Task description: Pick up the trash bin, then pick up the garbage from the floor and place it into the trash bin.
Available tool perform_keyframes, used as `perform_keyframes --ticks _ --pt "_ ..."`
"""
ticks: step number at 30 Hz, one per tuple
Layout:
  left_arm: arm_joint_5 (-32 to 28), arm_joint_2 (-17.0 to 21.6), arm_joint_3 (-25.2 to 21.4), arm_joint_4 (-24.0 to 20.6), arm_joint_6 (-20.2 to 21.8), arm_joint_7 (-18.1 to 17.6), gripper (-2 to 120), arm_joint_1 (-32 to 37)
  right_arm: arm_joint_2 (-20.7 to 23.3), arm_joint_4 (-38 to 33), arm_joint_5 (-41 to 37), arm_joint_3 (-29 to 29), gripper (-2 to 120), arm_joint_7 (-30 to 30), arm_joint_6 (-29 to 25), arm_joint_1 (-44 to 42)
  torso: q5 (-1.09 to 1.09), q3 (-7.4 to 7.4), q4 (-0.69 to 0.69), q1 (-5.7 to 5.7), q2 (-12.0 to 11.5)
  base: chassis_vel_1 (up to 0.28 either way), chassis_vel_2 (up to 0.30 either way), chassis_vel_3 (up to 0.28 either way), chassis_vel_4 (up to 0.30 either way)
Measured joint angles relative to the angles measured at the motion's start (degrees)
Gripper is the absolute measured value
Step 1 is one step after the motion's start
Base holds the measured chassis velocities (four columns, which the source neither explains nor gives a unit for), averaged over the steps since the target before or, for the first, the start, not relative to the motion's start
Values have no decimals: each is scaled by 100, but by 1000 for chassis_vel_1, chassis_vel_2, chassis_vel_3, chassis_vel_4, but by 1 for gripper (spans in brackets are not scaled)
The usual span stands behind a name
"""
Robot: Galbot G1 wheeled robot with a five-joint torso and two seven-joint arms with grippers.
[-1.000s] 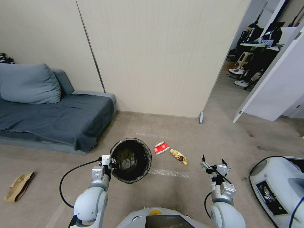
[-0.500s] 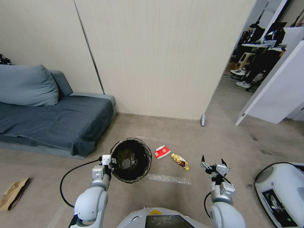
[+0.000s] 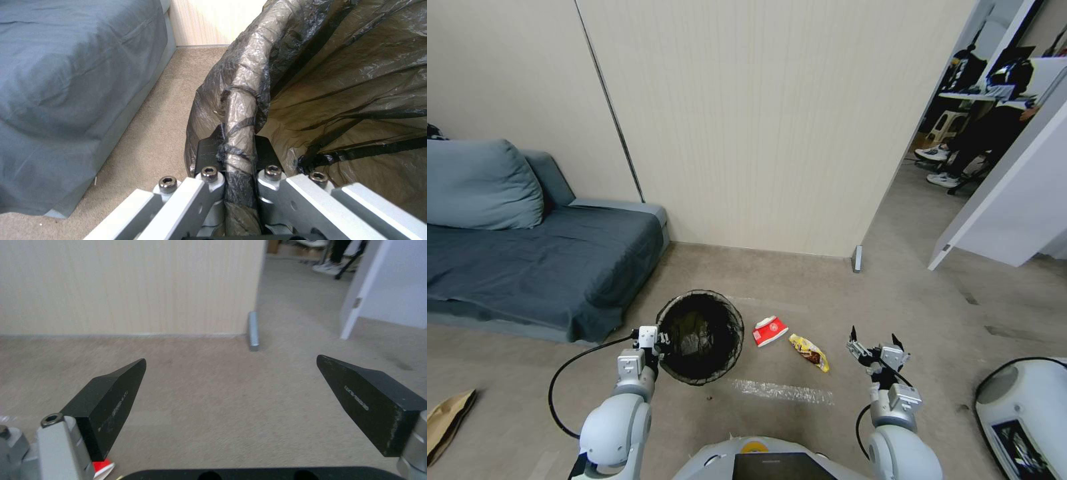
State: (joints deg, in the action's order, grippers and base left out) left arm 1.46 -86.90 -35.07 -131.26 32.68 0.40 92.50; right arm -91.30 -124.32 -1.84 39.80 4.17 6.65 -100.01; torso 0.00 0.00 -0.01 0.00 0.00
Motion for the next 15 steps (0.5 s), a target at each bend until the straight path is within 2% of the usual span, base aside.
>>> perform_keyframes --ticks 2,6,7,9,11,14,15 --pt "3 0 0 0 -3 0 1 0 41 34 -26 0 100 -31 35 24 0 0 0 0 0 0 0 0 0" --pt "23 21 19 -44 -2 10 1 -47 722 403 -640 -132 100 -240 539 313 1 0 0 0 0 0 0 0 0" --pt "23 21 19 -44 -2 10 1 -47 722 403 -640 -132 100 -240 539 313 1 0 0 0 0 0 0 0 0" --pt "23 59 62 -56 47 10 1 -126 1067 571 -1054 -185 100 -304 773 522 2 0 0 0 0 0 0 0 0" --pt "23 65 76 -56 61 10 1 -149 1139 614 -1153 -190 100 -318 830 575 0 0 1 0 0 0 0 0 0" --pt "25 91 176 -36 120 -2 1 -262 1615 1047 -1806 -294 100 -452 1067 923 1 0 1 0 0 0 0 0 0" --pt "25 91 176 -36 120 -2 1 -262 1615 1047 -1806 -294 100 -452 1067 923 1 0 1 0 0 0 0 0 0"
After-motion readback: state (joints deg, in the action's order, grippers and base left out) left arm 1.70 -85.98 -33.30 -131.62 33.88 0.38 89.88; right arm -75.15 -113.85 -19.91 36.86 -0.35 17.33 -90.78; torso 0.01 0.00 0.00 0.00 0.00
